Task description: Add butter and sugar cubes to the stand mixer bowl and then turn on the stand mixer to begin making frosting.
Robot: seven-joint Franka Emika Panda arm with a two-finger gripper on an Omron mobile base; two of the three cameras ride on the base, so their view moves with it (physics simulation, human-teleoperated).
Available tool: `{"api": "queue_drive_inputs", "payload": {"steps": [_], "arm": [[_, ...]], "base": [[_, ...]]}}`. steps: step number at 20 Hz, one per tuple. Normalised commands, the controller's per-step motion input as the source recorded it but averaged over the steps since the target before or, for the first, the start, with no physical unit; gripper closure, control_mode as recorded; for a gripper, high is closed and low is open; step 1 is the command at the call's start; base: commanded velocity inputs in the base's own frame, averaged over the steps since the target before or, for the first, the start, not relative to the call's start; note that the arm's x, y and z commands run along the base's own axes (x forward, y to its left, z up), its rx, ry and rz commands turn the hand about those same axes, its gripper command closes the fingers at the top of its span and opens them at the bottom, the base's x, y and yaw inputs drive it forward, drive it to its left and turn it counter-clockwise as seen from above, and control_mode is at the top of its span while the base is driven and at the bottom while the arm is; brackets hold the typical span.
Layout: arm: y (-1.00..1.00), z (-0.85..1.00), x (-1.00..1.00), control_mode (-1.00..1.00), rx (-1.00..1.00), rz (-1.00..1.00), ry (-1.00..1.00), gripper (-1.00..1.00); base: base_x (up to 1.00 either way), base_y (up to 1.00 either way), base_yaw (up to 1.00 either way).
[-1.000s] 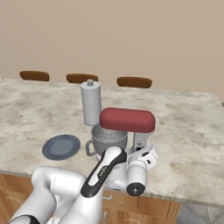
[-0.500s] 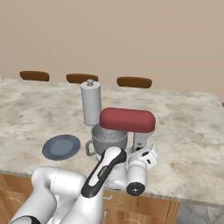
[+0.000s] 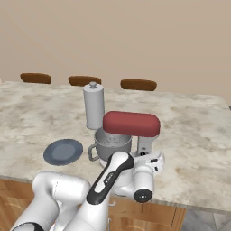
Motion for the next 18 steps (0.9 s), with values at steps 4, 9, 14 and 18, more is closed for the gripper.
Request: {"api": "queue_drive_inputs", "payload": {"steps": [4, 9, 14, 18], "arm": [[0.00, 0.00, -0.01, -1.00, 0.31, 0.00, 0.00, 1.00], [0.00, -0.05, 0.00, -1.00, 0.33, -0.02, 0.00, 1.00], [0.05, -0.01, 0.00, -1.00, 0.34, -0.06, 0.00, 1.00], [0.01, 0.00, 0.00, -1.00, 0.35, -0.06, 0.00, 1.00]], "base": [[0.00, 0.00, 0.00], [0.00, 0.00, 0.00], [0.00, 0.00, 0.00], [0.00, 0.00, 0.00]]}}
